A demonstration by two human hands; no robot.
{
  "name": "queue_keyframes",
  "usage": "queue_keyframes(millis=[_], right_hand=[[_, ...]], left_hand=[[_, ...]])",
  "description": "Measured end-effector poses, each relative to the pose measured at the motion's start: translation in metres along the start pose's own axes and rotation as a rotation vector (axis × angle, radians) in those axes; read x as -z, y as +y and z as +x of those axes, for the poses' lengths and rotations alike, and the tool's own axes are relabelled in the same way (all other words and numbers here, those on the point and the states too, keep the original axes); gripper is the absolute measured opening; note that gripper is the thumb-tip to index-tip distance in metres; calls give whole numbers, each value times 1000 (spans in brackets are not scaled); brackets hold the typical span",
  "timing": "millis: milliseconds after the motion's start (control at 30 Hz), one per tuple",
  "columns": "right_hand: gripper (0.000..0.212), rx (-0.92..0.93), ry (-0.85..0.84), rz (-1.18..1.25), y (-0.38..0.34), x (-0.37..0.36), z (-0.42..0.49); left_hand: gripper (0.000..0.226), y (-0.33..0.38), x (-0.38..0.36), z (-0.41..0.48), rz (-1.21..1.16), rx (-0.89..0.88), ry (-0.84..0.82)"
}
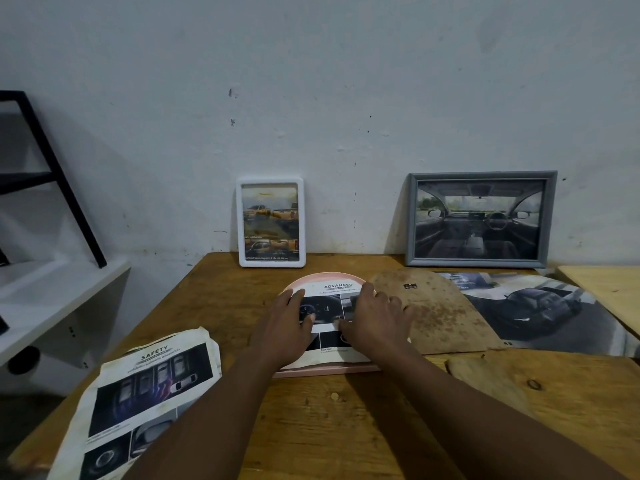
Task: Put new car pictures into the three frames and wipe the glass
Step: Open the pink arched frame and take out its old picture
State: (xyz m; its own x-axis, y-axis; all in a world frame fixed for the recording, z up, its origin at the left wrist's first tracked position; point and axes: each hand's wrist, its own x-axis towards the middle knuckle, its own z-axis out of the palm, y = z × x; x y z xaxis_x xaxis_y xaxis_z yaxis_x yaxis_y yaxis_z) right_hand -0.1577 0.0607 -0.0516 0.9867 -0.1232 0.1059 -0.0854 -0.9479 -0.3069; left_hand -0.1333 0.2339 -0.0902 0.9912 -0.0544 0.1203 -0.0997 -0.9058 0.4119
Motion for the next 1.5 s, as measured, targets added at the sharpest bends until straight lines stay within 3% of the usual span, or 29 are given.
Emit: queue_keyframes(millis=[233,533,767,900,1133,1500], right_hand=[[86,-12,-27,40,-15,-11,-2],[81,96,87,122,-27,-13,-4],[52,255,272,480,-17,10,8],[36,256,340,581,0,43,21],[21,221,348,582,100,110,40],[25,-136,248,240,303,138,70]], left_hand=[[64,-11,6,2,42,2,-29],[62,-23,15,-2,3,4,-24],[59,-12,17,3,-109,-76,67],[61,19,19,9,-131,-150,149],[65,98,-5,28,-169,-291,111],[63,248,-86,30,-56,-537,-175]])
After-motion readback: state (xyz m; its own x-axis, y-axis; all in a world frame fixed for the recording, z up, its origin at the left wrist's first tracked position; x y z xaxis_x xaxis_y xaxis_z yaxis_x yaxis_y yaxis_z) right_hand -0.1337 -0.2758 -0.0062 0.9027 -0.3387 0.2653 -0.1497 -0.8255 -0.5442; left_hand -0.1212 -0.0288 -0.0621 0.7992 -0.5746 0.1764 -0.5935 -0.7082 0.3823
